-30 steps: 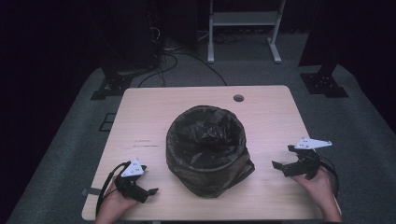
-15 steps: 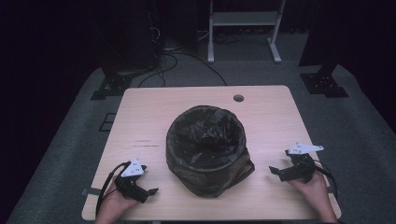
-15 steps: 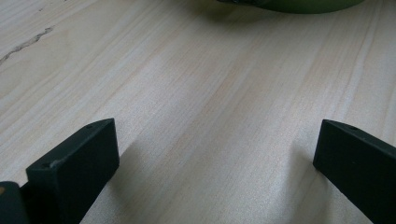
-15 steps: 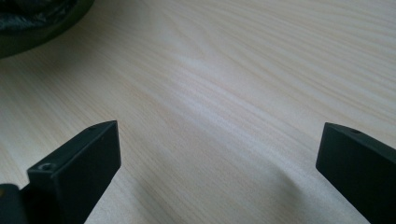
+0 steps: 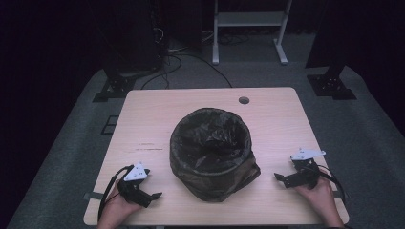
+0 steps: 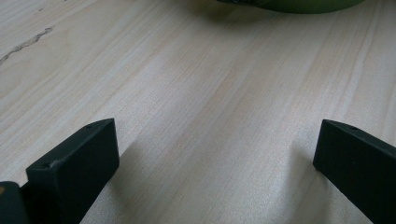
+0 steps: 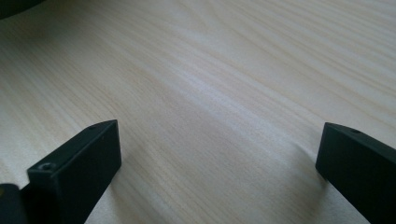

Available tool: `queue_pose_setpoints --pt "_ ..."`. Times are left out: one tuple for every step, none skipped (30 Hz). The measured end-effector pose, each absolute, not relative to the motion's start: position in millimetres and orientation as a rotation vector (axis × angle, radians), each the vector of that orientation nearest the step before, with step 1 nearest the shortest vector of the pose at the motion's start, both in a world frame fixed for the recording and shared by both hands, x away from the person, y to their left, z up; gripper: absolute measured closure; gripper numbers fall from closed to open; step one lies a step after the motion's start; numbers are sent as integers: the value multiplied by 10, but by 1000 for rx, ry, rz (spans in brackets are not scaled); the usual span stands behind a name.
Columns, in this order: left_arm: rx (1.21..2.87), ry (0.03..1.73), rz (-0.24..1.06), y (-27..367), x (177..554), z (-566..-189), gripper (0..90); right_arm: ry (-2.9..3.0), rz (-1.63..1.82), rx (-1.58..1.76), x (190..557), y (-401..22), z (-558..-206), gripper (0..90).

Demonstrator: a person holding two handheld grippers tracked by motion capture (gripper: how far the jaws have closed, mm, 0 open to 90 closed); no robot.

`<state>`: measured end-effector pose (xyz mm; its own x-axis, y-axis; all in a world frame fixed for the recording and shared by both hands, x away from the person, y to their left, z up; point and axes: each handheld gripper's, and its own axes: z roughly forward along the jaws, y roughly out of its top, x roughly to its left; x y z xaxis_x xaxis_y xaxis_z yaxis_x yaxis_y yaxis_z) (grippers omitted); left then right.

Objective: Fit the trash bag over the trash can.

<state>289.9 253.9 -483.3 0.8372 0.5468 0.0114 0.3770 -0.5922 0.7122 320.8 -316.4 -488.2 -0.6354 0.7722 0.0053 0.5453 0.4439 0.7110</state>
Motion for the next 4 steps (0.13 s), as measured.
queue_pose_setpoints --pt "2271 670 295 2539 2899 -4833 0 2381 997 1128 3209 -3165 -4882 0" --pt "2272 670 296 2539 2899 -4833 0 2380 997 1128 3208 -3164 -4882 0" --pt "2271 671 296 2539 2899 -4833 0 2380 996 1129 3208 -3165 -4882 0" --pt "2272 670 296 2539 2899 -4833 0 2380 996 1132 3207 -3164 -4882 0"
